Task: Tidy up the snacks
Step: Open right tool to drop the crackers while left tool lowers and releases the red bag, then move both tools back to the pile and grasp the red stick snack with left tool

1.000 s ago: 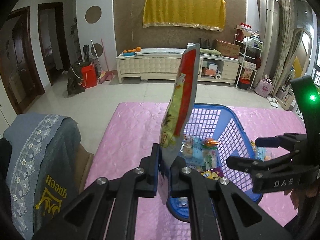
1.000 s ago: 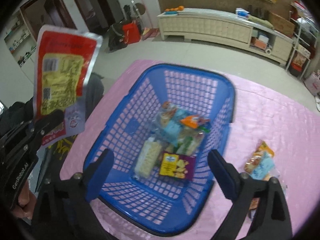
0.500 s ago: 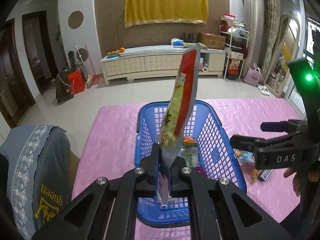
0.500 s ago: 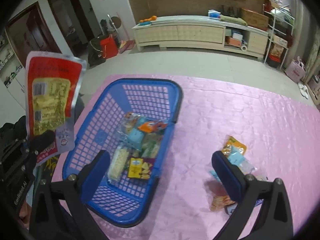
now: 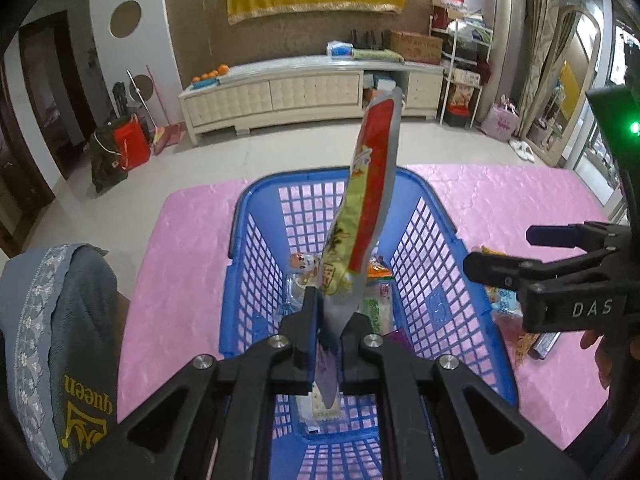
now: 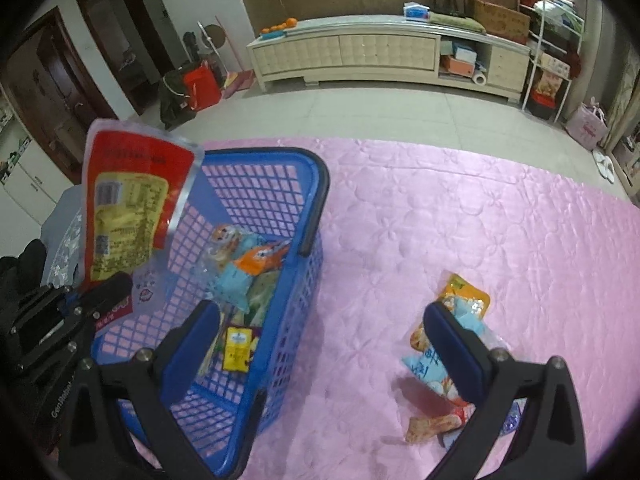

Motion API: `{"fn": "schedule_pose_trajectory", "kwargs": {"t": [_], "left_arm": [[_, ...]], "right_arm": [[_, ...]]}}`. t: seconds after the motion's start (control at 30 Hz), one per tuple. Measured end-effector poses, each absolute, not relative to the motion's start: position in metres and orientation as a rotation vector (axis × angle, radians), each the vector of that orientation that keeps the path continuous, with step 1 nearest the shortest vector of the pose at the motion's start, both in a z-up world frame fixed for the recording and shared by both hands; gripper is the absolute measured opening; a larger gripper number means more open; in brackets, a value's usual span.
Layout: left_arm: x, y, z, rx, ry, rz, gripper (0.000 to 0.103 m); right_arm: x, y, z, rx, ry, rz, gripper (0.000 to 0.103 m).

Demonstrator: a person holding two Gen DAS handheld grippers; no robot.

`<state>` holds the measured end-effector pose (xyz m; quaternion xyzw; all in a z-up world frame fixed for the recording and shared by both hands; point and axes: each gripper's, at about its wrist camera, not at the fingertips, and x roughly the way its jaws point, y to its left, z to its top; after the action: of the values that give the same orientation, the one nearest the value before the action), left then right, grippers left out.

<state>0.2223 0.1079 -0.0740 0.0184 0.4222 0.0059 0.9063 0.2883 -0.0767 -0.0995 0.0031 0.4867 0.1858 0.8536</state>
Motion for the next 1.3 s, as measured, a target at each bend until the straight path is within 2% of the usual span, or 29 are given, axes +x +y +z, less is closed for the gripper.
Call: {"fn": "schedule_pose_trajectory", "kwargs": {"t": [0.33,0.4,0.43,0.47,0.53,0.8,1.3], "left_arm": [[0.256,0.112,-0.092,0.054,0.925,0.006,0.007],[0.258,0.113,-0.091,0.051,0.921,0.003,0.029],[0.257,0.113,-0.090,0.051,0.918,-0.003,0.052],[0.255,0.113,-0.088,0.056,0.902,-0.006,0.060],[0.249,0.110,-0.085,0.069,0.887,-0.011,0.060],[0.230,0.105,-0.073,0.054,0.875,-0.030,0.072],[0.184,0.074,-0.034,0.033,0.813,-0.092,0.080]], "right_arm": [[0.312,-0.073,-0.117,0.015,1.049,0.396,0.103],[0.313,-0.076,-0.116,0.018,1.045,0.389,0.103],[0.313,-0.077,-0.115,0.020,1.045,0.387,0.103],[0.312,-0.078,-0.115,0.023,1.045,0.387,0.103],[0.310,-0.081,-0.114,0.026,1.041,0.386,0.103],[0.293,-0.092,-0.102,0.029,1.025,0.383,0.103],[0.244,-0.121,-0.062,0.030,0.955,0.377,0.103]]}}
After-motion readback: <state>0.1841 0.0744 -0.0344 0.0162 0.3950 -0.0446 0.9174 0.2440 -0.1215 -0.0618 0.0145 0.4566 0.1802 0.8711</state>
